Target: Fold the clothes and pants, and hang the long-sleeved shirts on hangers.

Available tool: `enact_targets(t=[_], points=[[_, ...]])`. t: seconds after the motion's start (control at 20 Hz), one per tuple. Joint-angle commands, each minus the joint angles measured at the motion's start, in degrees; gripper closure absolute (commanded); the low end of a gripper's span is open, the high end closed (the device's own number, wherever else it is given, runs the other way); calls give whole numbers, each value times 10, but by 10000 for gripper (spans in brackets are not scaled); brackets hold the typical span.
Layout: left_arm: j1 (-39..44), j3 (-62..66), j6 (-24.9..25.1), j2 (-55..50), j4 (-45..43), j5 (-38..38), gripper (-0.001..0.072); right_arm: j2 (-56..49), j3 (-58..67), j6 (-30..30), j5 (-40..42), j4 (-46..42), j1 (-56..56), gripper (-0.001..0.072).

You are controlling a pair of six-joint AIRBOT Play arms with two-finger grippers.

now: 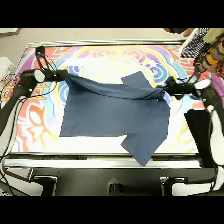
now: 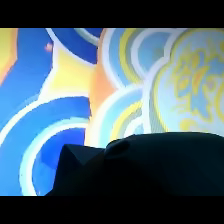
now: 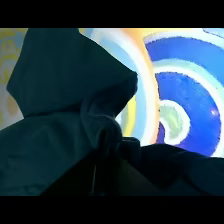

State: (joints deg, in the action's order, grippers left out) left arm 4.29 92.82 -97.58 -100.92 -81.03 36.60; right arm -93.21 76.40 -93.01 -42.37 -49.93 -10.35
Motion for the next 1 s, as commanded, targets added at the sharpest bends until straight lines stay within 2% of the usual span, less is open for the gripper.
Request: enact_targets(t=[0.0,0.1,0.15,0.3,0.4,0.5,0.6,0.75,0.8,0.95], points=[[1,0,0,-33,37,-13,571,-42,-3,2,64,6,24,634],[-15,16,0,-31,71,28,265,-31,-1,0,42,7,6,405],[-28,33,0,-30,85,69,123,-21,3,0,7,7,-11,340],[-78,76,12,-12,86,222,103,25,8,12,-136,-21,-92,327],[-115,75,35,20,85,309,103,63,6,54,-230,-66,-153,327],[-147,59,55,54,85,375,103,103,-23,91,-289,-95,-200,327],[-175,-2,70,104,86,395,103,156,-110,142,-301,-90,-237,328],[-198,-119,72,187,86,376,103,208,-255,210,-292,-61,-251,326],[-202,-154,72,212,86,368,103,210,-292,230,-290,-32,-251,293],[-203,-216,72,254,82,356,103,210,-363,250,-256,-11,-251,290]])
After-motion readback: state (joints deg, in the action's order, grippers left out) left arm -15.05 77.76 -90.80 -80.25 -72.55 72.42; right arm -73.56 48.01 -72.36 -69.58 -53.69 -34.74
